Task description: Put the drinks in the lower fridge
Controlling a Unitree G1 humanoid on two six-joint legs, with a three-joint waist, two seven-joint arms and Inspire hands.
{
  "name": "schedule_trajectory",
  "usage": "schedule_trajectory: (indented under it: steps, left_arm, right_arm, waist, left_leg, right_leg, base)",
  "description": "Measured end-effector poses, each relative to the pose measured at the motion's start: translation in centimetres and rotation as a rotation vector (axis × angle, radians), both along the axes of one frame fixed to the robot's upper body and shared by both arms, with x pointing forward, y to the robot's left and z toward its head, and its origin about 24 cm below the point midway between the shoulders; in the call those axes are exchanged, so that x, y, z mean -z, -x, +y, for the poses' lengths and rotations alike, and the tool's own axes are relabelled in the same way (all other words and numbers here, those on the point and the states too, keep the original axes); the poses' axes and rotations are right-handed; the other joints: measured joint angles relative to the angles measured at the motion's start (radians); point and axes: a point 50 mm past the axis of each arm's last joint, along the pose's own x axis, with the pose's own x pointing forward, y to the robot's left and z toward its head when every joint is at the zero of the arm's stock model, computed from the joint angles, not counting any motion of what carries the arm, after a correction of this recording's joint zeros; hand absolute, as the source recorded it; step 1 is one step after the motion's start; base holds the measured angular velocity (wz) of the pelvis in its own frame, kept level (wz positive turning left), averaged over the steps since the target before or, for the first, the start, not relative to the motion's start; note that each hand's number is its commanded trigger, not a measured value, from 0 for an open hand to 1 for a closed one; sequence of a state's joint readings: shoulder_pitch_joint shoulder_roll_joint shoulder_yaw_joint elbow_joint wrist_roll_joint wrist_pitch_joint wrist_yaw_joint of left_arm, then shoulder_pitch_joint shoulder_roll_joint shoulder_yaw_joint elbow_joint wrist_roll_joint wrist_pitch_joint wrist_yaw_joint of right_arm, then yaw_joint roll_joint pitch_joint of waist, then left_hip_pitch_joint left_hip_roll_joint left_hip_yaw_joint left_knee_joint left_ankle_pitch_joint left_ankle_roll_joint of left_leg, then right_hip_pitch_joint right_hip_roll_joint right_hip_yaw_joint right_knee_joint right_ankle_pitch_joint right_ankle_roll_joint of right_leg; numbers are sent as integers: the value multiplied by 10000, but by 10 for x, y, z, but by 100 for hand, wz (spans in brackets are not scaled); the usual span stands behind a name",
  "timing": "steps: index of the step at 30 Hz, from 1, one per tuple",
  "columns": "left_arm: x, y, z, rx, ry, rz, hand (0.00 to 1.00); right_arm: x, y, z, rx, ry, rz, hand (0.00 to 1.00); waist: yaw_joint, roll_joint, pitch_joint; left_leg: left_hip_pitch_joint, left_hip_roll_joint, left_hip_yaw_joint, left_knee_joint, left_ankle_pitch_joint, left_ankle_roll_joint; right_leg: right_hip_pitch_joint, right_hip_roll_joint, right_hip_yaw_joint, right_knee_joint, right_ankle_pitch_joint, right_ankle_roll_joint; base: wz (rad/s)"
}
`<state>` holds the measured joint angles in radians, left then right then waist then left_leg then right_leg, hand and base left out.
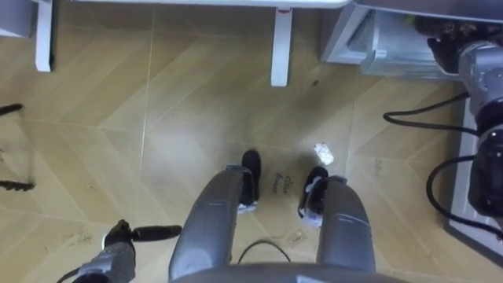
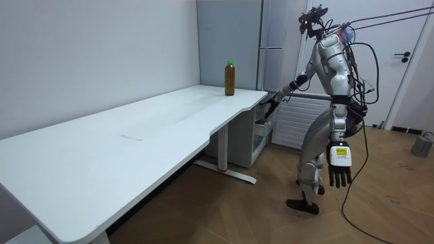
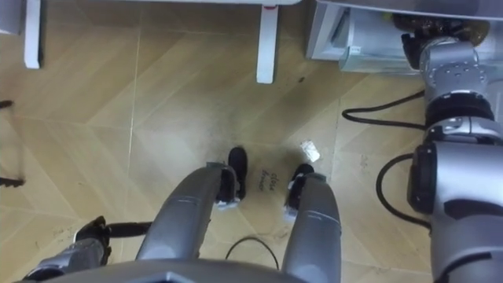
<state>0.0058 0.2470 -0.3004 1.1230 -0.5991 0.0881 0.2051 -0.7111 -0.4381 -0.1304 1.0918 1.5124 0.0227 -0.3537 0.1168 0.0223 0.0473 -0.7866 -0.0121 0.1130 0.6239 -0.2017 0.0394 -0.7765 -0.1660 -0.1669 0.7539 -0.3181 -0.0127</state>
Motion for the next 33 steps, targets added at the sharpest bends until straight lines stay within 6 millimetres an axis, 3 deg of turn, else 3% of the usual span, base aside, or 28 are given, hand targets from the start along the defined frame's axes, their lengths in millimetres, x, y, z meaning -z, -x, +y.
schedule_trajectory:
  steps: [18,23,32,33]
  left_arm:
    - [0,1,1,-195,1163,-360,0]
    - [-1,-1,3,-252,1261,-547,0]
    - [2,21,10,-917,1387,-268,0]
    - [3,26,11,-901,1368,-141,0]
  right_arm:
    - [61,48,-11,-198,244,1674,0]
    - [80,67,-14,-188,211,2013,0]
    - [118,117,-18,-239,187,2804,0]
    - [125,126,-15,-219,55,2999,0]
  waist:
    - [-35,-88,1]
    - [-81,-240,-22]
    - [-345,-319,-287]
    - [-374,-336,-348]
  left_leg:
    - [1928,137,-64,-548,-15,-21]
    - [2554,157,-93,-809,-17,-23]
    - [4417,352,-73,-1901,-8,-36]
    - [4744,348,-44,-2065,-10,-36]
  right_leg:
    - [2259,99,-394,-1053,116,82]
    - [2943,153,-416,-1418,145,141]
    - [5183,713,-534,-3507,870,295]
    - [5523,744,-509,-3741,931,320]
  base:
    - [2]
    - [1]
    - [-7]
    - [-12]
